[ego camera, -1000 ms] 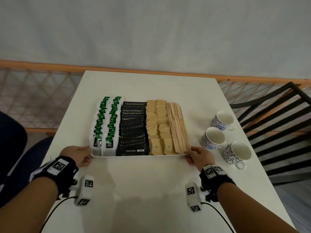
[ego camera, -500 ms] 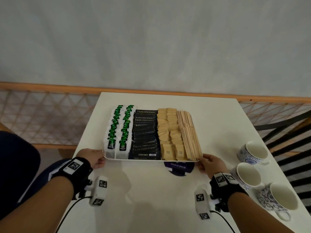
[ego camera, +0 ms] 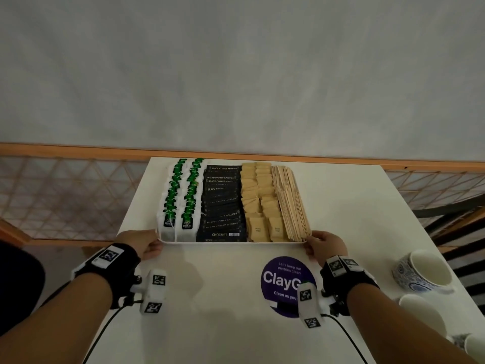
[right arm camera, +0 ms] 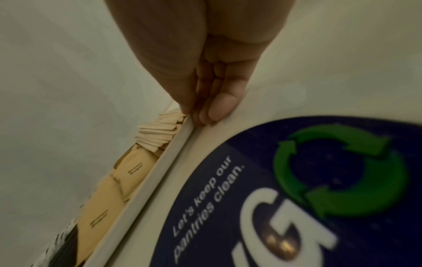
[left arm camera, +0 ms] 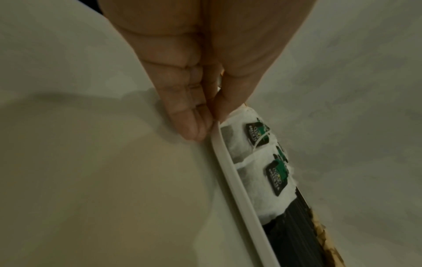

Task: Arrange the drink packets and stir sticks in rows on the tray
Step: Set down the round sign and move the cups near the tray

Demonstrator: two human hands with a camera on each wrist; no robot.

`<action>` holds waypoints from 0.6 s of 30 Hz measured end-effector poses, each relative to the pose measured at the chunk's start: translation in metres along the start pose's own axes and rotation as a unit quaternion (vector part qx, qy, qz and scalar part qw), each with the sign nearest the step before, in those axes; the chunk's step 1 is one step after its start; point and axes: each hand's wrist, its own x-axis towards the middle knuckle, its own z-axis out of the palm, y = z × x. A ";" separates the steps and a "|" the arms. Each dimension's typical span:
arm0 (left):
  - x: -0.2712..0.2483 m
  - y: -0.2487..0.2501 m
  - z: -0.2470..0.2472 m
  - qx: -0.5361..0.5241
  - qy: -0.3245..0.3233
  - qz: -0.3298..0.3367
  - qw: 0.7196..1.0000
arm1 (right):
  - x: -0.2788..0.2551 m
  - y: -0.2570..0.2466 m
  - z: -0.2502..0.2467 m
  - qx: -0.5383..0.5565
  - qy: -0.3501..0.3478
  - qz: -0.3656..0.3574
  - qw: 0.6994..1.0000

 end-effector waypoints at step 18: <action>0.000 -0.012 0.008 -0.090 -0.012 0.027 0.995 | 0.003 -0.001 0.006 -0.040 0.023 -0.016 0.999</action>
